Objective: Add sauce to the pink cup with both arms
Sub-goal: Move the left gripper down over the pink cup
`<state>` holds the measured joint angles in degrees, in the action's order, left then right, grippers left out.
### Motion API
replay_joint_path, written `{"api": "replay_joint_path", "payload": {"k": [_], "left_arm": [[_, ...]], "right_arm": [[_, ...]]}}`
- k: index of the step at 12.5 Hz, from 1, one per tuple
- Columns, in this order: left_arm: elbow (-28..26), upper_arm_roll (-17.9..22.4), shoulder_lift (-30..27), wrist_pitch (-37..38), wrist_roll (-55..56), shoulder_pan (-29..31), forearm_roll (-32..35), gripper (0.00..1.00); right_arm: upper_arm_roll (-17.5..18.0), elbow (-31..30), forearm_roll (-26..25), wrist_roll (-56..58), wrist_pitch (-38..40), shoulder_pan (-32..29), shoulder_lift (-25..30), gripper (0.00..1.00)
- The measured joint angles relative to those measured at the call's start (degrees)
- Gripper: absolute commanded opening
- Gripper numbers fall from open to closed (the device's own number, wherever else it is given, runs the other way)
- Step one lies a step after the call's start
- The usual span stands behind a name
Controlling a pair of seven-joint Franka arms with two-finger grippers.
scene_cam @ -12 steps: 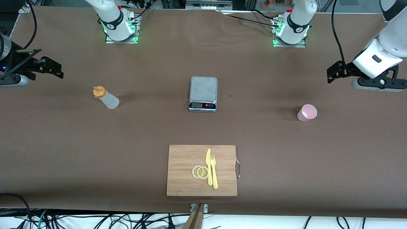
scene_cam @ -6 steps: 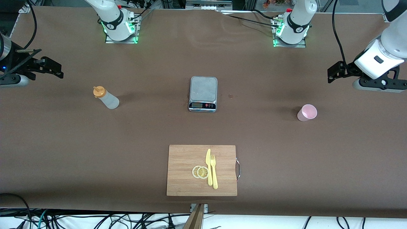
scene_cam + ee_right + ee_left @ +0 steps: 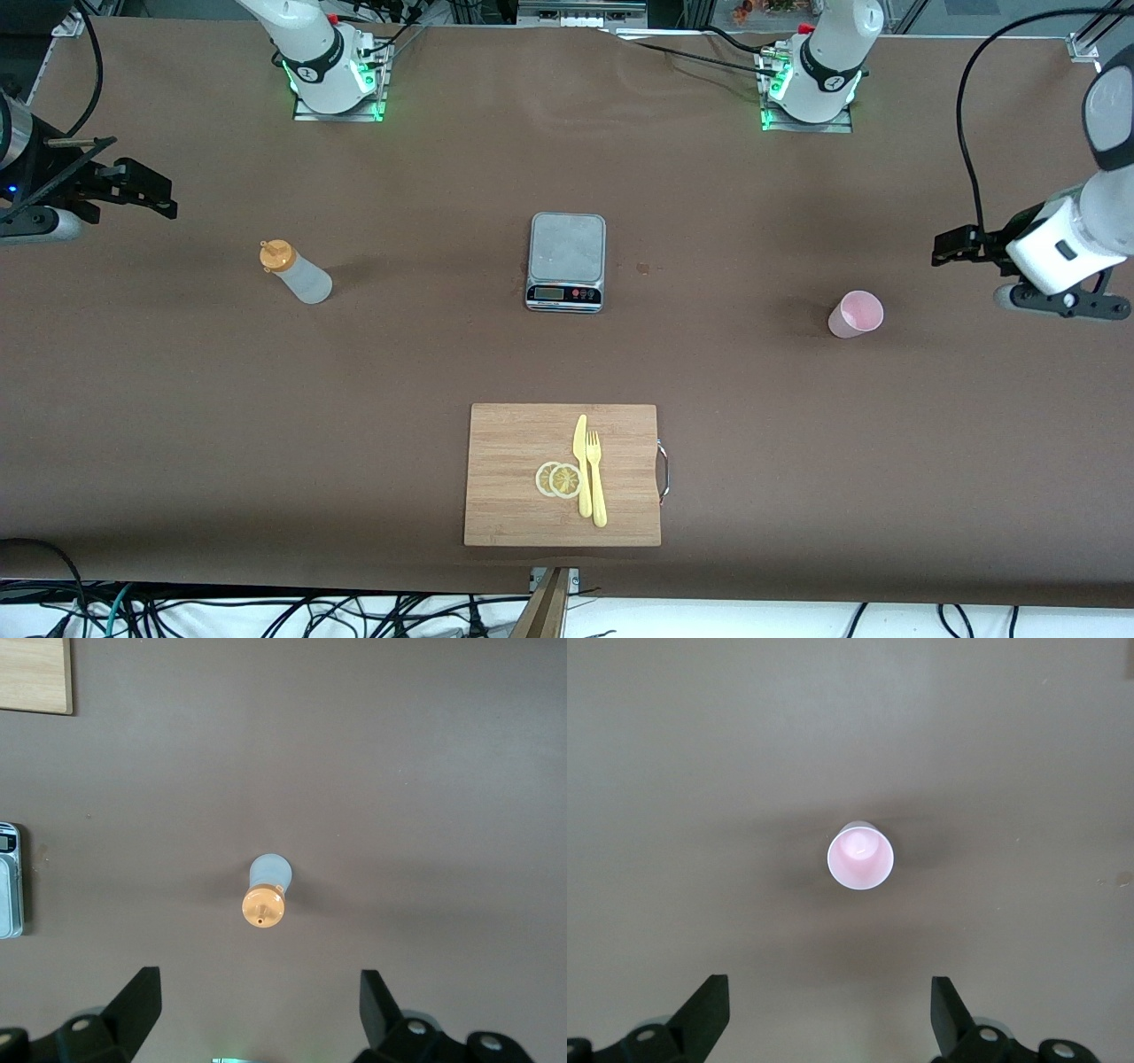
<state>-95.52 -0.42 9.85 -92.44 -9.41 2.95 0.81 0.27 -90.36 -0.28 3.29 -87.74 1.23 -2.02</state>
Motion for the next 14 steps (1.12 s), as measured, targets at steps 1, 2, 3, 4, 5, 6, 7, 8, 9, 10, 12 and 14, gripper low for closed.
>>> {"api": "replay_joint_path", "payload": {"k": [1,2,3,4,5,6,7,8,9,10,12,14], "left_arm": [[0.0,0.0,1.7,-0.1,-0.5,0.5,0.0,1.0],[-0.1,0.0,3.3,-0.8,-1.3,1.1,0.0,1.0],[-0.7,0.0,4.4,-2.3,-2.1,1.6,0.0,1.0],[-1.9,0.0,5.1,-3.7,-2.7,1.9,0.0,1.0],[-4.1,0.0,5.1,-5.6,-3.5,2.0,0.0,1.0],[-6.6,0.0,4.9,-8.0,-4.3,2.0,0.0,1.0],[-9.5,0.0,4.5,-10.5,-5.0,2.0,0.0,1.0],[-12.4,0.0,3.8,-12.8,-5.5,2.0,0.0,1.0],[-15.8,0.0,3.1,-15.9,-6.1,2.0,0.0,1.0],[-19.1,0.0,2.6,-20.1,-7.3,2.1,0.3,1.0],[-24.7,0.0,2.4,-29.0,-9.0,2.5,0.8,1.0],[-28.5,0.0,2.5,-35.9,-9.6,2.8,0.8,1.0]], "right_arm": [[0.0,0.0,0.0,0.0,0.0,0.0,0.0,0.99],[0.0,0.0,0.0,0.0,0.0,0.0,0.0,0.99],[0.0,0.0,0.0,0.0,0.0,0.0,0.0,0.99],[0.0,0.0,0.0,0.0,0.0,0.0,0.0,0.99],[0.0,0.0,0.0,0.0,0.0,0.0,0.0,0.99],[0.0,0.0,0.0,0.0,0.0,0.0,0.0,0.99],[0.0,0.0,0.0,0.0,0.0,0.0,0.0,0.99],[0.0,0.0,0.0,0.0,0.0,0.0,0.0,0.99],[0.0,0.0,0.0,0.0,0.0,0.0,0.0,0.99],[0.0,0.0,0.0,0.0,0.0,0.0,0.0,0.99],[0.0,0.0,0.0,0.0,0.0,0.0,0.0,0.99],[0.0,0.0,0.0,0.0,0.0,0.0,0.0,0.99]]}}
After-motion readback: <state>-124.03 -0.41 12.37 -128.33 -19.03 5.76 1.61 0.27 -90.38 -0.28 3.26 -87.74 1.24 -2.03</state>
